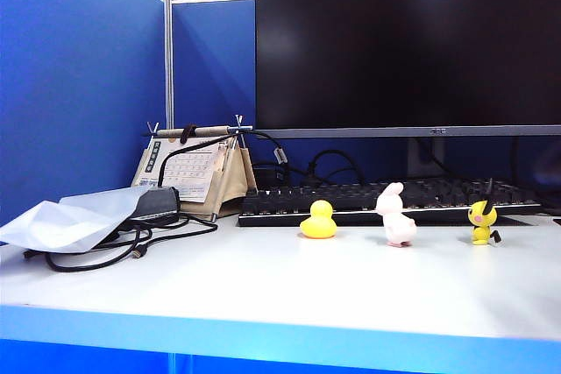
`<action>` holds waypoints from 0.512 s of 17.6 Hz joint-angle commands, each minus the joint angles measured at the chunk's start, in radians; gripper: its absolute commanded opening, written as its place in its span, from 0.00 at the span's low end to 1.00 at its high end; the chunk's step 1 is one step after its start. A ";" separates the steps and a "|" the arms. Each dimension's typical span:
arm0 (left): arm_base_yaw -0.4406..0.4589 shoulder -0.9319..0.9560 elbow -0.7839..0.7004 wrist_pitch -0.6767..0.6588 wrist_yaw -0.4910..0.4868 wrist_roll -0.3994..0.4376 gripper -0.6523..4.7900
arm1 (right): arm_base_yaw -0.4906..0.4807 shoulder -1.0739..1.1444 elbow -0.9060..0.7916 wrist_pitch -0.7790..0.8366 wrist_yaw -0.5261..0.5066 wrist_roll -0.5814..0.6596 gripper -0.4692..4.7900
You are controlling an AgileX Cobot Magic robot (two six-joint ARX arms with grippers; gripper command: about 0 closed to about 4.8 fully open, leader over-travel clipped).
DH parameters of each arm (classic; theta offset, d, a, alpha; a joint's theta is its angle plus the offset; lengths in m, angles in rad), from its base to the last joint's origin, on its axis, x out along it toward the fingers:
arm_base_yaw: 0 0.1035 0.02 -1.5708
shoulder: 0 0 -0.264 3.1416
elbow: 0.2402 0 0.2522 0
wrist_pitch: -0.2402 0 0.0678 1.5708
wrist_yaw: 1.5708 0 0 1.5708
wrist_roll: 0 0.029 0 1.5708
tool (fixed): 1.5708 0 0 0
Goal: Pick up the doll with a different color than the other dolls and place it near you.
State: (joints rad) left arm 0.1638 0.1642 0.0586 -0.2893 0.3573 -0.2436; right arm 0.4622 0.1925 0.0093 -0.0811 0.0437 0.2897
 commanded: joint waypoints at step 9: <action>0.000 0.000 0.003 0.013 0.003 0.001 0.76 | 0.001 1.093 0.440 0.519 -0.121 0.013 0.81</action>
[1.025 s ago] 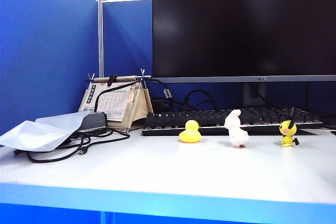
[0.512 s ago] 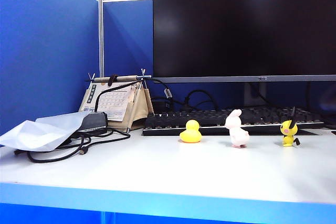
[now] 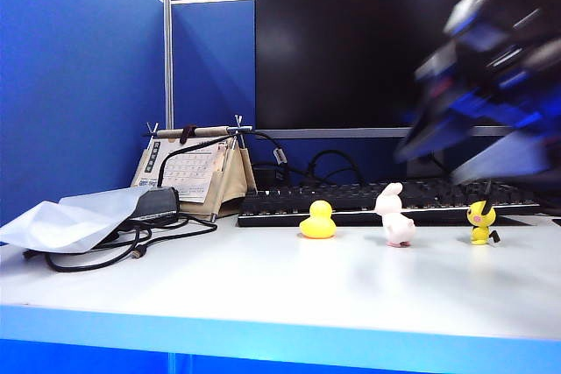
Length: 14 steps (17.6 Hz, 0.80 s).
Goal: Pick up the doll with a different color than the other dolls and place it near you.
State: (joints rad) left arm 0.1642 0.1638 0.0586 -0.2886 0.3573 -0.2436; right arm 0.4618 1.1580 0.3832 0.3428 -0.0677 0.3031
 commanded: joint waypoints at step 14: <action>0.000 -0.005 0.003 0.013 0.003 0.001 0.76 | -0.056 0.496 0.182 0.150 0.068 -0.031 0.84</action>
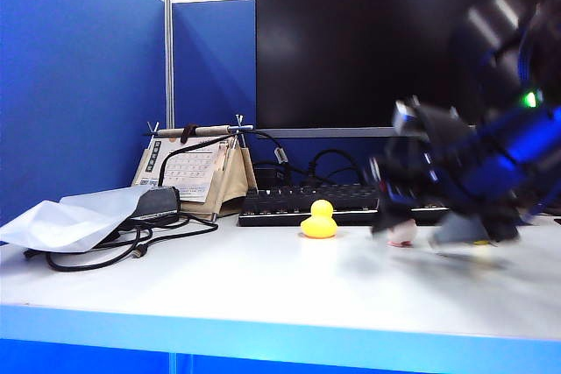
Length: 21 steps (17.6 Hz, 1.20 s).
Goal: Pick up the doll with a different color than the other dolls and place it near you.
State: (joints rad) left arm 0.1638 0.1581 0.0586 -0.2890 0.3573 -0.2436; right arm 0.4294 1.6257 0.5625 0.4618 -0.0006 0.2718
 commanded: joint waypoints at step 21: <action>0.000 0.000 0.003 0.013 0.003 0.001 0.76 | -0.096 0.232 0.214 -0.094 -0.132 0.016 0.79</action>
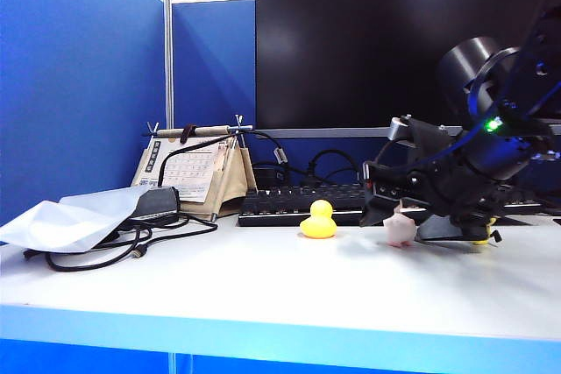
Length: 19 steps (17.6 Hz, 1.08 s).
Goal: Pick up the doll with a different color than the other dolls and place it near you.
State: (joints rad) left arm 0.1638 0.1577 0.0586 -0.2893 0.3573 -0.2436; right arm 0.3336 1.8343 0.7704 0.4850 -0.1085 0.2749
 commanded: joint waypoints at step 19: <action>0.000 0.001 0.003 0.013 0.003 0.001 0.76 | 0.000 -0.087 0.005 -0.167 -0.183 0.017 0.34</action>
State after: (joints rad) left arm 0.1638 0.1577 0.0586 -0.2890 0.3573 -0.2436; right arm 0.3336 1.7699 0.7742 0.3241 -0.2882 0.2863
